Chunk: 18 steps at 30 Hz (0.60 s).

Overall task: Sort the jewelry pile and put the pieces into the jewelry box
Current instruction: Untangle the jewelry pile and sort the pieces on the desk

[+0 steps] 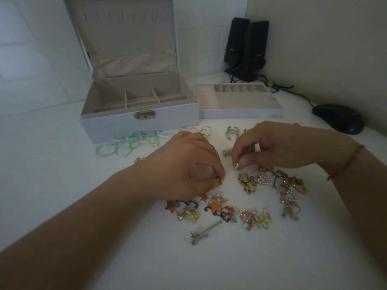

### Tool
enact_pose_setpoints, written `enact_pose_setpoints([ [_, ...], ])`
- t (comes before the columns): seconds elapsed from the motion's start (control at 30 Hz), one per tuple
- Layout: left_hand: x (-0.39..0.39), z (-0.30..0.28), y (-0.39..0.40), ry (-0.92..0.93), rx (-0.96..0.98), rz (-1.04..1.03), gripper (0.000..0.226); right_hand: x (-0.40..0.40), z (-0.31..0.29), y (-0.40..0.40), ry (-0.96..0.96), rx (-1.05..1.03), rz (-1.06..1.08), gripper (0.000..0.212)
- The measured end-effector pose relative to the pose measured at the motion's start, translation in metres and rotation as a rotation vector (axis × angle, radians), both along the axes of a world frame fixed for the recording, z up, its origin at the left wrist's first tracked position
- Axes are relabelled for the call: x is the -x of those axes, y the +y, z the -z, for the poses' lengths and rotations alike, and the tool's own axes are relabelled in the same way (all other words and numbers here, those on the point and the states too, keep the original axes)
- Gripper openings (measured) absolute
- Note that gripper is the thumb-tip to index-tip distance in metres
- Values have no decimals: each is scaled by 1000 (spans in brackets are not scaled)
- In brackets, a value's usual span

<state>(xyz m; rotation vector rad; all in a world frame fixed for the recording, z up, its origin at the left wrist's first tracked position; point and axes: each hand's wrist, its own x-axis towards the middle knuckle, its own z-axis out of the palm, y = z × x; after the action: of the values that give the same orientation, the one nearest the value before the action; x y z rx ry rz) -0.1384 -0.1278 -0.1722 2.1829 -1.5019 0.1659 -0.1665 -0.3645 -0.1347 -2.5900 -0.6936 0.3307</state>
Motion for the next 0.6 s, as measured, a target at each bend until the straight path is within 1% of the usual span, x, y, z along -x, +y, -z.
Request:
enact_pose_setpoints([
  [0.07, 0, 0, 1, -8, 11, -1, 16, -3, -3, -8, -49, 8, 82, 8],
  [0.17, -3, 1, 2, -29, 8, -15, 17, -11, 2, -19, -176, 97, 242, 7],
  [0.27, -4, 1, 2, -38, 4, -33, 17, -14, 7, -18, -236, 112, 341, 6],
  [0.37, -5, 2, 2, -44, 20, -46, 17, -15, 10, -12, -258, 120, 355, 7],
  [0.5, -6, 2, 3, -41, 32, -62, 16, -13, 8, -11, -240, 103, 318, 6],
  [0.6, -5, 2, 3, -29, 44, -73, 18, -8, -5, -23, -194, 8, 248, 19],
])
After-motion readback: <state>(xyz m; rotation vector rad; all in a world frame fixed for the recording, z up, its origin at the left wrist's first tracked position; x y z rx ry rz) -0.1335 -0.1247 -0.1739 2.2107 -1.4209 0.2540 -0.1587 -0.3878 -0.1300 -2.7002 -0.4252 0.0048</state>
